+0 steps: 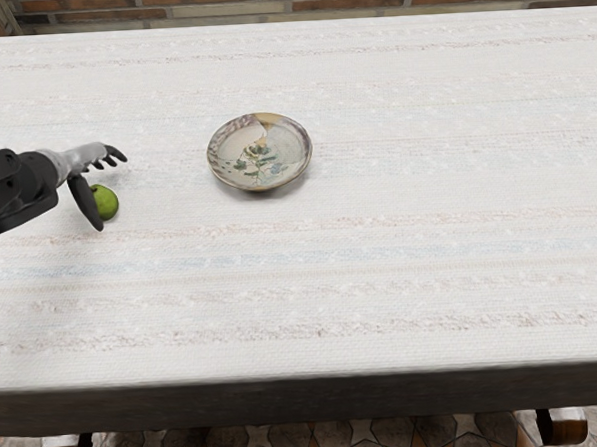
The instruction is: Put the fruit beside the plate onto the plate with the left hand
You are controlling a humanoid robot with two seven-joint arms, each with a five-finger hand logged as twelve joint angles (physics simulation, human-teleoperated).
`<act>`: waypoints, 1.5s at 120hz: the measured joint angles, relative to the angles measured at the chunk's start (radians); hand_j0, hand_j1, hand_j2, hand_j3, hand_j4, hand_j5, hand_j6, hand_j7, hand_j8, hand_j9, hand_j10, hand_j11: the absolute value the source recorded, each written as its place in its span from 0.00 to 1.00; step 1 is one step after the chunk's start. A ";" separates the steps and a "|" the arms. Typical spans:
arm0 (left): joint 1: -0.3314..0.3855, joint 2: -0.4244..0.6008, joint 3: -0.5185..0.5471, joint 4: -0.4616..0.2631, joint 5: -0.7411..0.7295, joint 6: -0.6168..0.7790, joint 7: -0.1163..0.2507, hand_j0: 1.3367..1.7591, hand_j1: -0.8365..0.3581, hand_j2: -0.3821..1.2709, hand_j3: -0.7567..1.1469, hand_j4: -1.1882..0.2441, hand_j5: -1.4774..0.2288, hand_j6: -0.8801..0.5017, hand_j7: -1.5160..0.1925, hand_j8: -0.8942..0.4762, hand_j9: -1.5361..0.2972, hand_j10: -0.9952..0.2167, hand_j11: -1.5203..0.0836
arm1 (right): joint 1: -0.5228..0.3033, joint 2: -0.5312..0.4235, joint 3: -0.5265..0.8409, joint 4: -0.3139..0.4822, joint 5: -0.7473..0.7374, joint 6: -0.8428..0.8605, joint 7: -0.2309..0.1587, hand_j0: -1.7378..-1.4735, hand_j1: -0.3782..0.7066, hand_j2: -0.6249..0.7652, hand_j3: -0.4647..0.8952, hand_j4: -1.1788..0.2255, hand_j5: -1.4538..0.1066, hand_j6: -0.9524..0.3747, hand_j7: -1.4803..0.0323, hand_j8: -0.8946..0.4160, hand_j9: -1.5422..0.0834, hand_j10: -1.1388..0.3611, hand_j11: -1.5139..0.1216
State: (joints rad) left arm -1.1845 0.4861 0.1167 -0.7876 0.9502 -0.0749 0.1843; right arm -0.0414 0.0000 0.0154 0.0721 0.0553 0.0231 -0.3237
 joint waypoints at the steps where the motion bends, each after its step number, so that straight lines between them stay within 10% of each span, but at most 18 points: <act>1: 0.000 0.000 0.000 0.000 0.000 0.001 -0.001 0.76 0.78 0.26 0.40 0.68 0.71 0.48 0.73 0.50 0.69 0.65 0.78 | 0.000 0.000 0.000 0.000 0.000 0.000 0.000 0.30 0.03 0.45 0.34 0.84 0.93 0.72 0.98 0.68 0.95 0.76 0.93; 180: 0.046 0.071 0.037 -0.088 -0.001 0.140 -0.097 0.76 0.53 0.29 0.40 0.50 0.50 0.29 0.53 0.31 0.50 0.43 0.56 | 0.000 0.000 0.000 0.000 0.000 0.000 0.000 0.30 0.03 0.45 0.34 0.84 0.93 0.72 0.98 0.68 0.95 0.76 0.93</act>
State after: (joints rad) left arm -1.1382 0.5569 0.1533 -0.8756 0.9492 0.0648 0.0877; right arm -0.0412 0.0000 0.0154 0.0722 0.0553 0.0233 -0.3237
